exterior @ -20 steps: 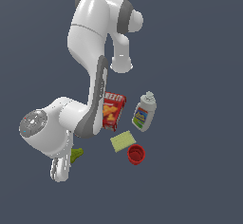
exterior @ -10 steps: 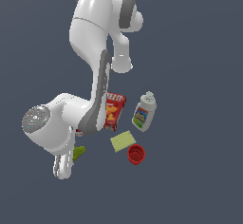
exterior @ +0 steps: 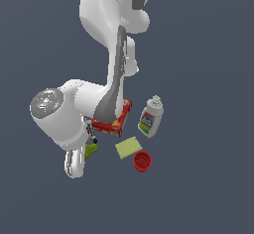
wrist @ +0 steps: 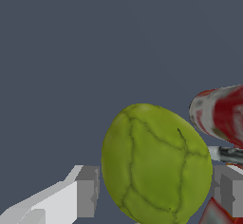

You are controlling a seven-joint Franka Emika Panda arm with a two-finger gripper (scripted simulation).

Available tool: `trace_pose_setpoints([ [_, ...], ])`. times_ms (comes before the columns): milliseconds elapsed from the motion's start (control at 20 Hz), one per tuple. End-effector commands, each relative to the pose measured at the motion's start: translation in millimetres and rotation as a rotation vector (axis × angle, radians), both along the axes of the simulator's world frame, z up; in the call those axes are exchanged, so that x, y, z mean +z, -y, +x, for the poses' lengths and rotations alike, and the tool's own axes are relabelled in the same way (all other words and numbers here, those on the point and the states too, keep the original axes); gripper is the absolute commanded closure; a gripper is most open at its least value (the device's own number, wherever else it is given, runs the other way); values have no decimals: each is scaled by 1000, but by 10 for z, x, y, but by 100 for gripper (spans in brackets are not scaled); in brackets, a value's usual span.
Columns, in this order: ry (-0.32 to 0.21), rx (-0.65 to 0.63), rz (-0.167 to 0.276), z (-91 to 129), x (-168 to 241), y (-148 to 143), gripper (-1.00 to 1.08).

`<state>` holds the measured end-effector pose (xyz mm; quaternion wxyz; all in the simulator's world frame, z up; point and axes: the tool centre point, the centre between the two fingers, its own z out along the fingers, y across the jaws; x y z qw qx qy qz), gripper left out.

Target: Pick up a designated object from a clutter of objects.

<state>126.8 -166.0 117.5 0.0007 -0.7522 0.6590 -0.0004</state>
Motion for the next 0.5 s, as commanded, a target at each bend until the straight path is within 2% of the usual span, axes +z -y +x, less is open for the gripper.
trace_pose_setpoints([
  [0,3,1,1,-55,231,-164,108],
  [450,1,0,1,-295,1092,-799,108],
])
